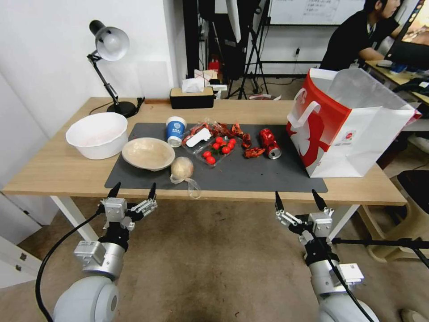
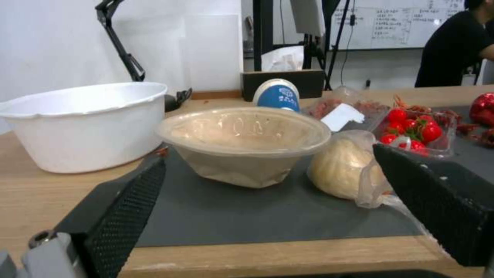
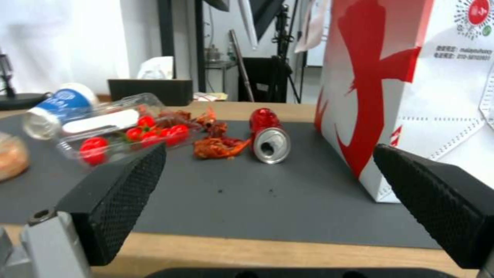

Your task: Pick up the trash from the table and place it into the takeout bag.

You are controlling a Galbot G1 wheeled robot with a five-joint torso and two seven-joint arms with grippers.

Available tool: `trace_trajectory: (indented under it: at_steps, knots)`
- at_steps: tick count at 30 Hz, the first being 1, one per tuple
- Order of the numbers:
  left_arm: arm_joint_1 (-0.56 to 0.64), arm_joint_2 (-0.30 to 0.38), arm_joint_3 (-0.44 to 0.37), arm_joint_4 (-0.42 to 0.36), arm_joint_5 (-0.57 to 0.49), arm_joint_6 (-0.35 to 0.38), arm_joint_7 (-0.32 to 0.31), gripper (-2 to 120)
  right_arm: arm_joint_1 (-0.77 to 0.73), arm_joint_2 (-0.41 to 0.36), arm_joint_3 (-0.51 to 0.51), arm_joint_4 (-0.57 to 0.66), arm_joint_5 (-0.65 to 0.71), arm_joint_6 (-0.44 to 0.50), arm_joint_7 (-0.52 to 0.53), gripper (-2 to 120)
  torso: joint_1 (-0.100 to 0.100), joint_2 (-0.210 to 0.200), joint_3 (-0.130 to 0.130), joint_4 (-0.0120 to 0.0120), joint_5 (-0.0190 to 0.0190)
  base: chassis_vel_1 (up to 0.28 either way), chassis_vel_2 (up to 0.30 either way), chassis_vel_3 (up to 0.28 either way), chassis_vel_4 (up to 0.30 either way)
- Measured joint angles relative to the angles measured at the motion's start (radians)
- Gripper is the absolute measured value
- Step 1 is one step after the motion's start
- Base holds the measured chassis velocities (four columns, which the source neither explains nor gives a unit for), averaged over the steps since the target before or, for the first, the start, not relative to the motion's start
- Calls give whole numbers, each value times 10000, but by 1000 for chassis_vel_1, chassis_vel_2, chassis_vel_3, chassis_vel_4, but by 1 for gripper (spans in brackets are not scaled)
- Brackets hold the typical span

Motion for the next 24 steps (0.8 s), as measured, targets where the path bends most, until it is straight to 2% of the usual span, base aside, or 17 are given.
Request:
trace_trajectory:
  at_steps: [7, 13, 18, 24]
  knots:
    - [17, -63, 7, -77, 24, -13, 1, 100, 1956, -674, -24, -529, 2061, -1202, 244, 100, 0, 0, 2, 2, 1, 0, 0, 0, 0]
    - [40, -69, -2, -131, 53, -28, 2, 100, 3391, -1236, -220, -1435, 3316, -1692, 192, 100, 1, -1, 2, 1, 0, 0, 0, 0, 0]
    - [34, -85, -6, -140, 82, -29, 4, 100, 4357, -1597, -491, -2180, 3852, -2003, 198, 100, 1, 0, 2, 1, -1, 0, 0, 0, 0]
    - [-12, -180, -19, -141, 100, -34, 6, 100, 5926, -2153, -1309, -3409, 5240, -2057, 210, 100, 0, -1, 1, 0, 0, 0, 0, 0, 0]
